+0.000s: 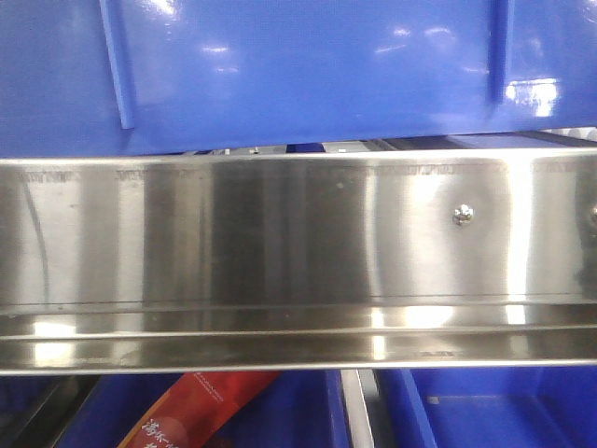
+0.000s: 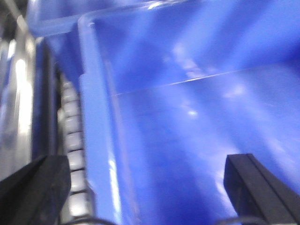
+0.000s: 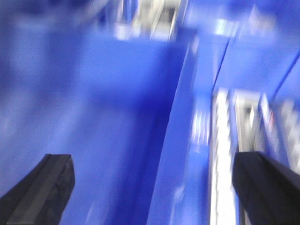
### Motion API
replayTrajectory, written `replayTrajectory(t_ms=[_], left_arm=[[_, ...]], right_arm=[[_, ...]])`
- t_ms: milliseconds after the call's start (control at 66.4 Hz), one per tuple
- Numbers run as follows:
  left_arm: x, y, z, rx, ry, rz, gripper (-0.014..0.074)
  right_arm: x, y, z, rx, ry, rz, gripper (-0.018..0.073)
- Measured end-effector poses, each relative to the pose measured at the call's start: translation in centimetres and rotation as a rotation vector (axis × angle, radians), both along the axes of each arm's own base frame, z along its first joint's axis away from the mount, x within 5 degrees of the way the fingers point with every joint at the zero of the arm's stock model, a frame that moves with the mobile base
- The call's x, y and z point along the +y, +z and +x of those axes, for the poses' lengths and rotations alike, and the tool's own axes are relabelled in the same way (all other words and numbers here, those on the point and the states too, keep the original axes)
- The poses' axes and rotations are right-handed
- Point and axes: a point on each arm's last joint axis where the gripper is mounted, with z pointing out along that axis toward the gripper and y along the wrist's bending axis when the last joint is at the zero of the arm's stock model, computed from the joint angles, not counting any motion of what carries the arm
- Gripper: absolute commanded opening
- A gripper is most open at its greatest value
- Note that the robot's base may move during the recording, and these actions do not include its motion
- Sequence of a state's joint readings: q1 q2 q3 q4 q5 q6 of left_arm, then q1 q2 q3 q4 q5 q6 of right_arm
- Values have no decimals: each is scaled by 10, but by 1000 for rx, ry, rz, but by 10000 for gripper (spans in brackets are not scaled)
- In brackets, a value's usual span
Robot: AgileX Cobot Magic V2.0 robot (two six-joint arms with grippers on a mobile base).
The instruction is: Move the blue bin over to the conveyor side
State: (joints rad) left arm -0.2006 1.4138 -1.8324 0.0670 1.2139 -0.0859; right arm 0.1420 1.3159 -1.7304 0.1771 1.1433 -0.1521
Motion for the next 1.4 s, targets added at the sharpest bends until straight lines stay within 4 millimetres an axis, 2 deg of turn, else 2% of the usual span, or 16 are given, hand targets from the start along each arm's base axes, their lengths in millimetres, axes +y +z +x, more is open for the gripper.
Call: replayTrajectory(t_ms=[226, 437, 678, 934, 1144, 1400], left_arm=[[8, -10, 35, 45, 59, -19, 563], [21, -20, 51, 77, 105, -23, 563], [21, -41, 72, 138, 114, -5, 563], [20, -54, 84, 176, 115, 2, 563], [20, -57, 87, 184, 115, 3, 563], [20, -57, 87, 184, 116, 5, 560]], right_arm=[[4, 4, 27, 62, -9, 12, 571], [3, 9, 38, 48, -40, 3, 571], [4, -9, 60, 104, -64, -21, 571], [8, -25, 78, 155, -58, -30, 571], [18, -34, 77, 177, -37, -70, 571], [15, -37, 61, 196, -40, -85, 571]])
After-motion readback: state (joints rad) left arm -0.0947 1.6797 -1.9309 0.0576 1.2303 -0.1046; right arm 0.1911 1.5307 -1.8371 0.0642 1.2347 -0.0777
